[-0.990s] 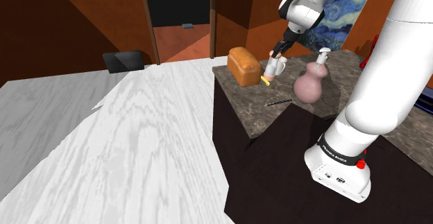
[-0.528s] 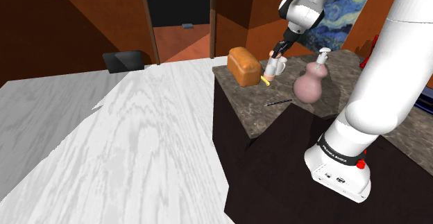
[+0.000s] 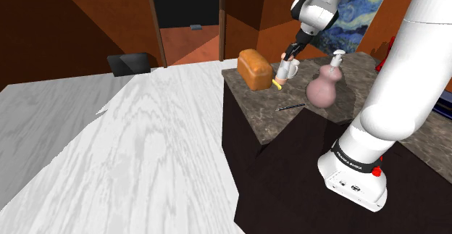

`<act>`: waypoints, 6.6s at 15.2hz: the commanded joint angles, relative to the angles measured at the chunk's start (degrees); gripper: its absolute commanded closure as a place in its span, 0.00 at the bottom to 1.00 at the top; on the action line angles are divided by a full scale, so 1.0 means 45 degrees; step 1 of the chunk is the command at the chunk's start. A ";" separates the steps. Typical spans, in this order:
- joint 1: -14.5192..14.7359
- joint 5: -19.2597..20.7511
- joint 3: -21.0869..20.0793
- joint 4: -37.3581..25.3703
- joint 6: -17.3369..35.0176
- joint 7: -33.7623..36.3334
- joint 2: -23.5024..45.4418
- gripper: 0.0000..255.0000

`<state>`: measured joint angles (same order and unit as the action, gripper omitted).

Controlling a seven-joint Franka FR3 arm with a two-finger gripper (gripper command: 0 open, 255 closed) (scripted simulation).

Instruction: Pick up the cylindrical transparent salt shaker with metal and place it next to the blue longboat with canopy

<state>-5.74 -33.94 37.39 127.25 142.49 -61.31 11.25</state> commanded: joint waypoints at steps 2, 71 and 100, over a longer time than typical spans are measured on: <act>0.0103 0.0423 0.0141 -0.0032 -0.0193 0.0341 -0.0285 1.00; -0.2823 0.9320 0.1505 -0.1207 -0.8952 0.2415 -1.0237 1.00; -0.2638 1.2440 0.8546 -0.7115 -1.3499 -0.5188 -1.1415 1.00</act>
<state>-18.13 21.56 74.60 96.70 82.56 -83.41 -39.98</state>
